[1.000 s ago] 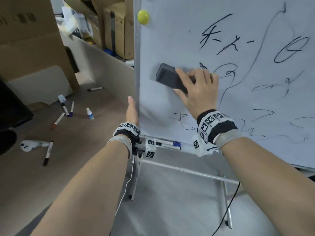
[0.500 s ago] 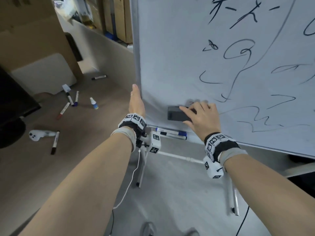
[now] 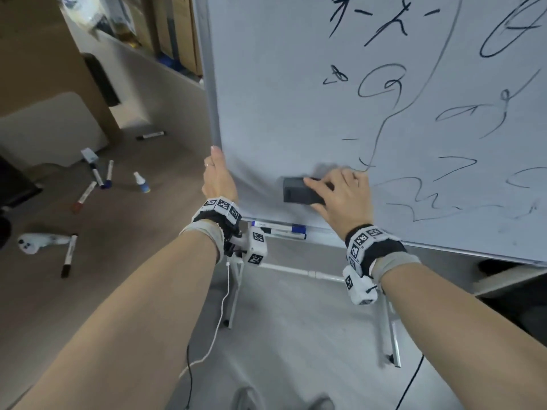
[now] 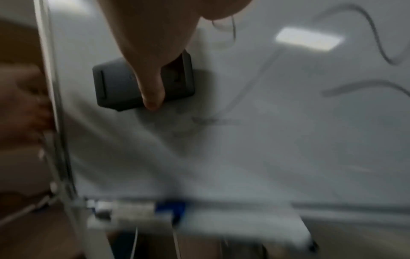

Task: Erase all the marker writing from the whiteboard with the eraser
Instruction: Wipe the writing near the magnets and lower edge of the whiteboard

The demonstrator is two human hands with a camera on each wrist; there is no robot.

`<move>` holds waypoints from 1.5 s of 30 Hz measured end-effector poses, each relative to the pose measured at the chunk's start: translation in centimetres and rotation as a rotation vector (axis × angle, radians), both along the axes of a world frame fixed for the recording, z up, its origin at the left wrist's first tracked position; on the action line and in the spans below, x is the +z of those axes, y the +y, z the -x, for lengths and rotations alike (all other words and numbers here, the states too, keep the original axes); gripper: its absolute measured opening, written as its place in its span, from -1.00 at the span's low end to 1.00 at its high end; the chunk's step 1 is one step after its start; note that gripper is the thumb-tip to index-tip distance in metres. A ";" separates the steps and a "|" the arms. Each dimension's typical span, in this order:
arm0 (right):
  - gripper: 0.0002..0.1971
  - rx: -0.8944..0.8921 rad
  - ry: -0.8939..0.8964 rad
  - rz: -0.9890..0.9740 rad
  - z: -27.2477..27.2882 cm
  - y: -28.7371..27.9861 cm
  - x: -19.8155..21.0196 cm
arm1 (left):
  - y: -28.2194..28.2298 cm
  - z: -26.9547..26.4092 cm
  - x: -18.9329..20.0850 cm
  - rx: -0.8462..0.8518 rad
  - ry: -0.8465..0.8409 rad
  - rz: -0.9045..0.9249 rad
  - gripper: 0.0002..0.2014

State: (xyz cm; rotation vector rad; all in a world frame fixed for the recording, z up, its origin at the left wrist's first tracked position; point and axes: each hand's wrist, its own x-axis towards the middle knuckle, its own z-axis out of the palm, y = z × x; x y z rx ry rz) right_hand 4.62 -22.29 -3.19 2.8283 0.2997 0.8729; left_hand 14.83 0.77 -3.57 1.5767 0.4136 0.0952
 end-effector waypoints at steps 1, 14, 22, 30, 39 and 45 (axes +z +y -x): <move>-0.36 -0.021 0.071 0.021 0.8 -0.8 -1.5 | -0.3 -0.1 0.4 -0.009 -0.009 0.014 -0.29; -0.48 -0.113 -0.280 -0.119 -0.7 -3.8 6.6 | -0.2 -0.4 -0.5 0.118 0.075 -0.104 -0.28; -0.52 0.063 -0.122 -0.075 0.1 -4.8 1.7 | -0.8 -0.1 -1.0 0.195 0.053 -0.089 -0.37; -0.50 0.171 0.019 -0.016 1.6 -6.8 -1.9 | -2.2 0.9 -1.5 0.358 -0.027 -0.200 -0.30; -0.60 0.190 -0.345 -0.252 1.6 -9.1 6.8 | -9.5 8.6 -6.2 0.344 0.589 -0.153 -0.39; -0.52 0.248 -0.053 -0.004 4.6 -10.9 -0.4 | -12.8 12.6 -11.4 -0.180 0.783 -0.133 -0.35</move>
